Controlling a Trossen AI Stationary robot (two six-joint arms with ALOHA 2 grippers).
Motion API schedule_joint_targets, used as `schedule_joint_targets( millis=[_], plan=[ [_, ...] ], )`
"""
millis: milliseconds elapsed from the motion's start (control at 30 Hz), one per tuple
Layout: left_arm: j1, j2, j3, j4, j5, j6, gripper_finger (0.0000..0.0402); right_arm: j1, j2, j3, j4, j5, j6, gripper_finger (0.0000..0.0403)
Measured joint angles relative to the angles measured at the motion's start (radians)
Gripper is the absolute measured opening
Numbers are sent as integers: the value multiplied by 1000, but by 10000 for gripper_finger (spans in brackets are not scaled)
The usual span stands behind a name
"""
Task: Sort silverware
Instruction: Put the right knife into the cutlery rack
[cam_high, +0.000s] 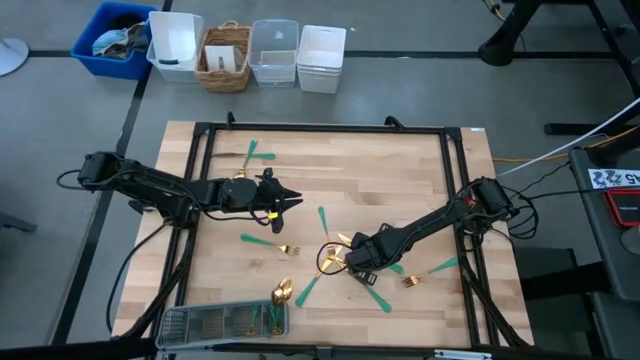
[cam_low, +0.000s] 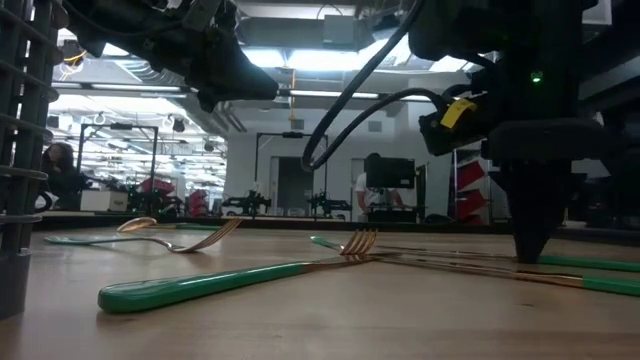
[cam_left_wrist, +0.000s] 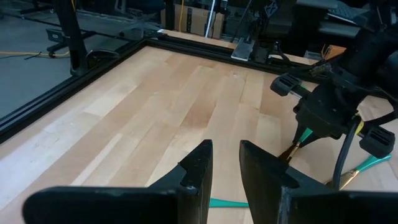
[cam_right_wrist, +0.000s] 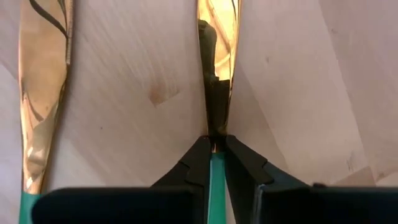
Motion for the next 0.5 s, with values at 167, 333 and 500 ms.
schedule_joint_targets(
  millis=[167,333,500],
  plan=[
    [1,0,0,5,0,34,72,-17,0,1,1,5,-18,41],
    [1,0,0,8,0,53,72,-33,-1,6,1,5,-19,42],
    [1,0,0,8,0,53,72,-47,-2,6,7,-1,-45,42]
  ],
)
